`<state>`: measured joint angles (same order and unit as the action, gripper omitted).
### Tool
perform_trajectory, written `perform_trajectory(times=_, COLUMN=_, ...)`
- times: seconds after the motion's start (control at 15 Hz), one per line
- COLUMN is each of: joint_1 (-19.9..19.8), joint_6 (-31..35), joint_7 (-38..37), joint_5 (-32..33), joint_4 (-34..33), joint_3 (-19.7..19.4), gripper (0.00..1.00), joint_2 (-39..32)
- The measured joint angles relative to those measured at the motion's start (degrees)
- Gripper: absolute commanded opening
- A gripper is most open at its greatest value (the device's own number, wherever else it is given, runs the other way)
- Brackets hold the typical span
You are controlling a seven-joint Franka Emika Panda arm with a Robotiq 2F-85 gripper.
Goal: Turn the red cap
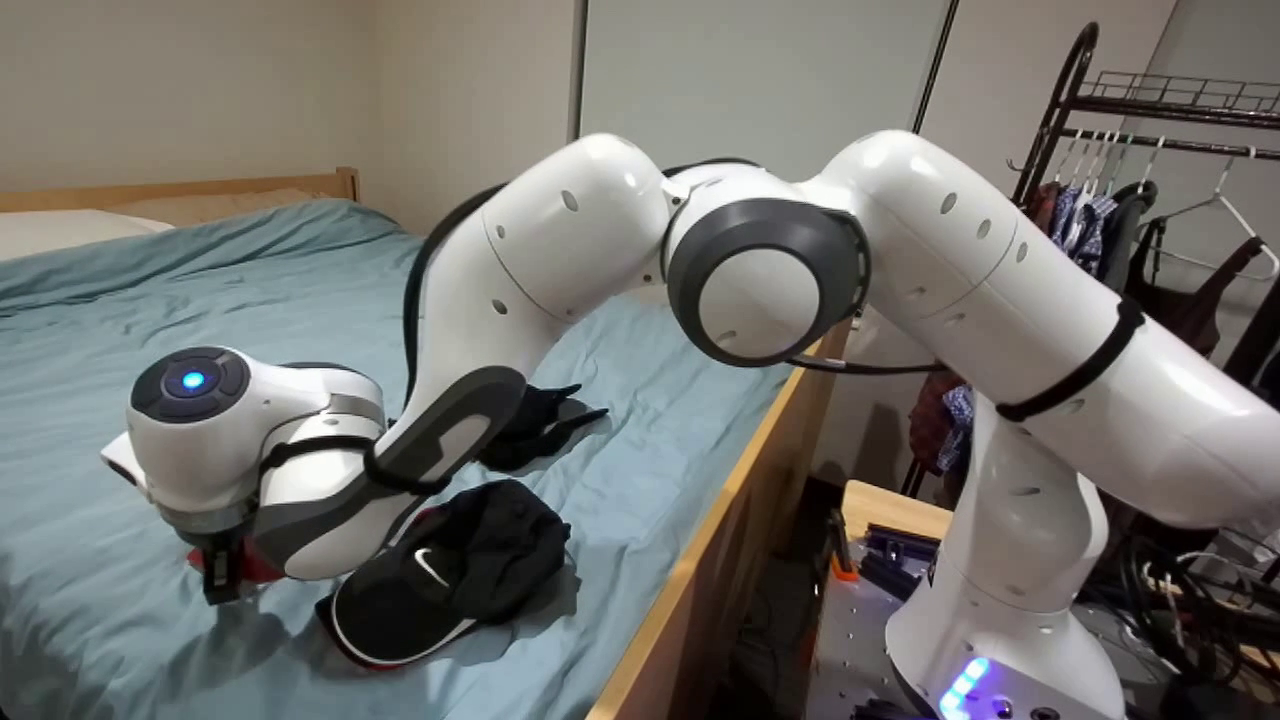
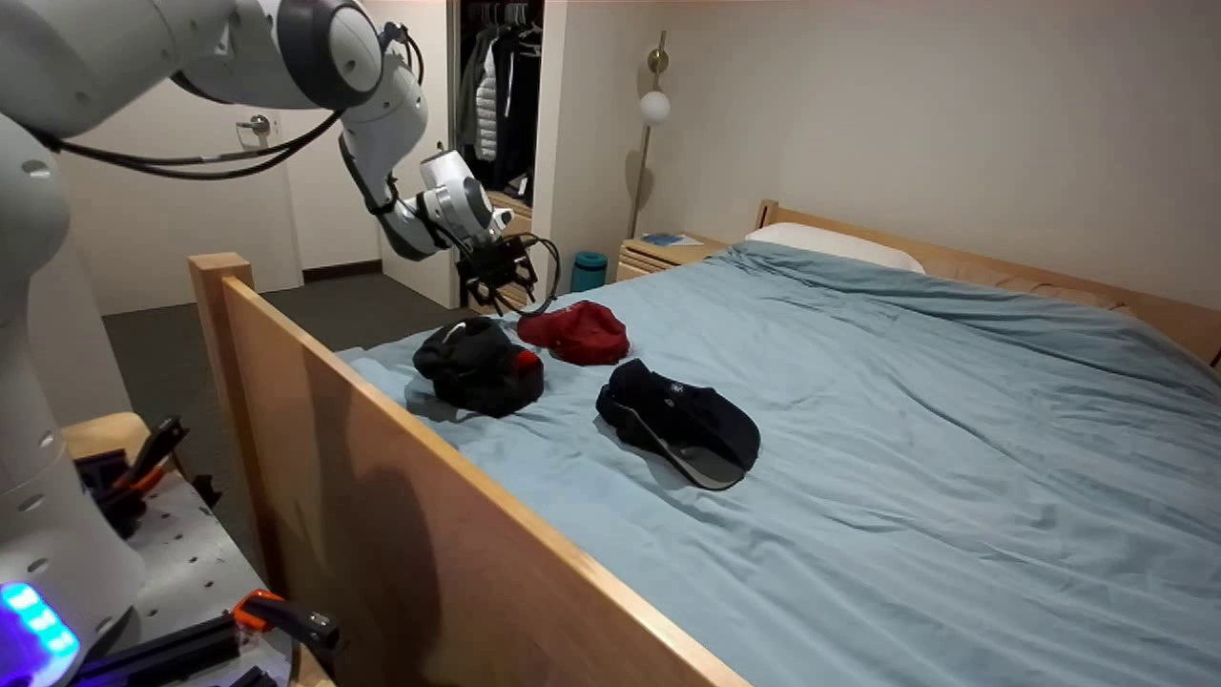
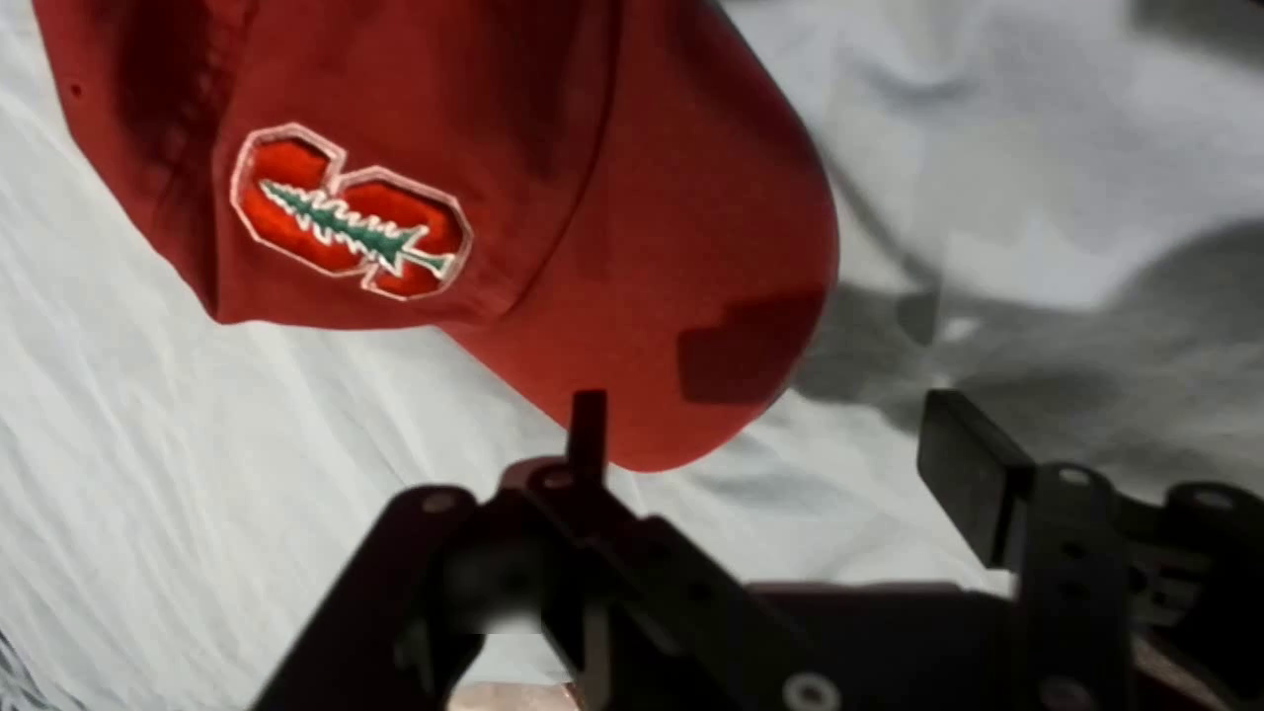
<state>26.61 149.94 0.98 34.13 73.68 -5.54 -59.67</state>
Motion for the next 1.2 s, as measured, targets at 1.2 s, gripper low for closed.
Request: perform_trajectory(times=1.2, joint_1=17.2, joint_6=-1.4, joint_7=-36.1, joint_5=4.7, joint_4=-9.4, joint_3=-27.3, gripper=0.70, joint_2=-14.3)
